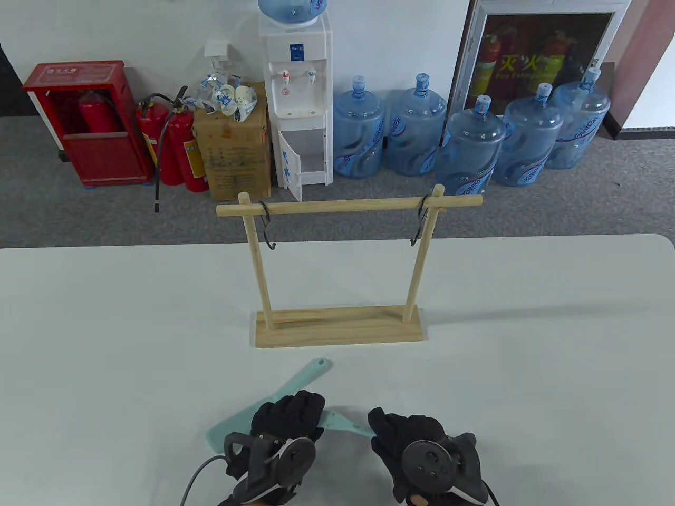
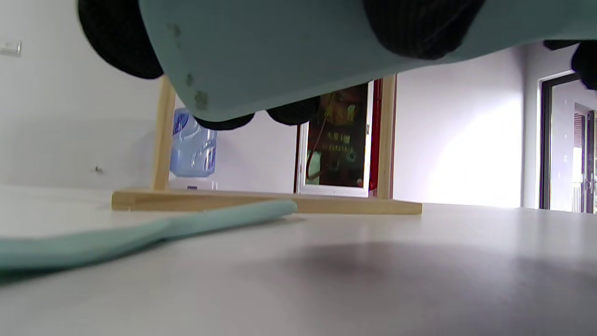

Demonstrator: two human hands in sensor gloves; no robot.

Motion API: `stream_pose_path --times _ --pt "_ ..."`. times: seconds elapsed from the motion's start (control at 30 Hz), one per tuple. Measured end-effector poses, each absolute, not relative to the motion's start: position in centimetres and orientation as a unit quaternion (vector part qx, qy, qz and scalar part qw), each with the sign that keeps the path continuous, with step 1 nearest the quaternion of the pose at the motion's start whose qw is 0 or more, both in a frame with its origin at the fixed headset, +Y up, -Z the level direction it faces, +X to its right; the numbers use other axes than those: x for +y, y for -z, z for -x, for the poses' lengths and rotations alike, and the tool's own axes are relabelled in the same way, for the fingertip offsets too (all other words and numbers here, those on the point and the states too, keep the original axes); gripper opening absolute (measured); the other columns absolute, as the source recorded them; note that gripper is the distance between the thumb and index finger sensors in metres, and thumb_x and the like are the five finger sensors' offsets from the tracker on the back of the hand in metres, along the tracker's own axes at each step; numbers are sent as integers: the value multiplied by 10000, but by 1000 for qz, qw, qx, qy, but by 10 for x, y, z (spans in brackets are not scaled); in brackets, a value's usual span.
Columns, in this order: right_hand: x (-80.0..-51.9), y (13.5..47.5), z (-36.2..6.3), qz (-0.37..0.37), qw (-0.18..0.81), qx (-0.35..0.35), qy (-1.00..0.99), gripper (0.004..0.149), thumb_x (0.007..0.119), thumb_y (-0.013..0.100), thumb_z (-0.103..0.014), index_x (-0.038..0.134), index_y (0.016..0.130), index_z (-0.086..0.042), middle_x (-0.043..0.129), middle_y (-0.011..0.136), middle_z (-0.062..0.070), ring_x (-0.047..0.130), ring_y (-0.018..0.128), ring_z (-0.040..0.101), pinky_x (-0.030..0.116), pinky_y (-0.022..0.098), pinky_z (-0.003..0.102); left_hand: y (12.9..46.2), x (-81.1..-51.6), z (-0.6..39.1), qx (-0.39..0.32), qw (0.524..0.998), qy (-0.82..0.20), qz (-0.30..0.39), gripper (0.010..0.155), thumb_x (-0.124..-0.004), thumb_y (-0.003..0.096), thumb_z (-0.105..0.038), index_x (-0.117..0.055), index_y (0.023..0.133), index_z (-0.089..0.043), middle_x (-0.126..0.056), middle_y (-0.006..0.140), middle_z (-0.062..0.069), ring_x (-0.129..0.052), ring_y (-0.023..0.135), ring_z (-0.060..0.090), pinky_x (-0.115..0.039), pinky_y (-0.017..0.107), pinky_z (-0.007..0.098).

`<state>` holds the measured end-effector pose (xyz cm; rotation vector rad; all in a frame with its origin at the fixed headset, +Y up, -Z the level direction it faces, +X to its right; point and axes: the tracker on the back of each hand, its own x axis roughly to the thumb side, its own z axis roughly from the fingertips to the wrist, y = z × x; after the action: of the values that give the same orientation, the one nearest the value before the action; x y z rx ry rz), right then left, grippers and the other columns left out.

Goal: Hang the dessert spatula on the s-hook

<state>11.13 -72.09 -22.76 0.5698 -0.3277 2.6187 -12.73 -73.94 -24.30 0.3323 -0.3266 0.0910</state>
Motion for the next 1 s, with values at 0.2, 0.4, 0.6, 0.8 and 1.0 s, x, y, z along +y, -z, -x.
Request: stream_pose_path --times 0.2,0.4,0.6,0.8,1.0 --pt "-721 233 -136 -151 245 -153 -945 642 731 446 -494 645 1000 -183 670 952 125 795 780 375 586 618 610 247 -738 147 -124 973 -74 -179 587 -735 431 -521 -815 938 -236 -984 862 58 -1034 675 264 -758 574 545" --pt "-727 243 -167 -88 270 -163 -945 645 727 449 -509 646 995 -174 634 975 124 764 819 382 563 634 621 249 -732 165 -91 969 -155 -169 582 -734 437 -517 -838 920 -211 -1008 810 72 -1045 615 265 -773 544 535" --pt "-731 247 -179 -66 281 -157 -944 647 728 449 -509 645 995 -171 630 977 124 760 822 388 556 638 624 258 -725 177 -66 934 -327 -130 582 -726 449 -514 -849 901 -168 -1029 743 80 -1060 534 249 -795 489 521" --pt "-729 246 -180 -65 280 -156 -945 648 726 449 -512 648 994 -170 633 976 125 763 821 388 556 638 625 260 -705 180 -22 891 -433 -136 593 -710 478 -514 -880 857 -91 -1075 565 66 -1083 311 172 -857 332 477" --pt "-730 247 -182 -59 281 -151 -946 646 724 449 -513 652 992 -170 636 974 127 767 818 389 557 637 625 268 -683 189 15 847 -516 -127 605 -706 492 -514 -876 866 -69 -1093 473 45 -1075 209 122 -881 248 448"
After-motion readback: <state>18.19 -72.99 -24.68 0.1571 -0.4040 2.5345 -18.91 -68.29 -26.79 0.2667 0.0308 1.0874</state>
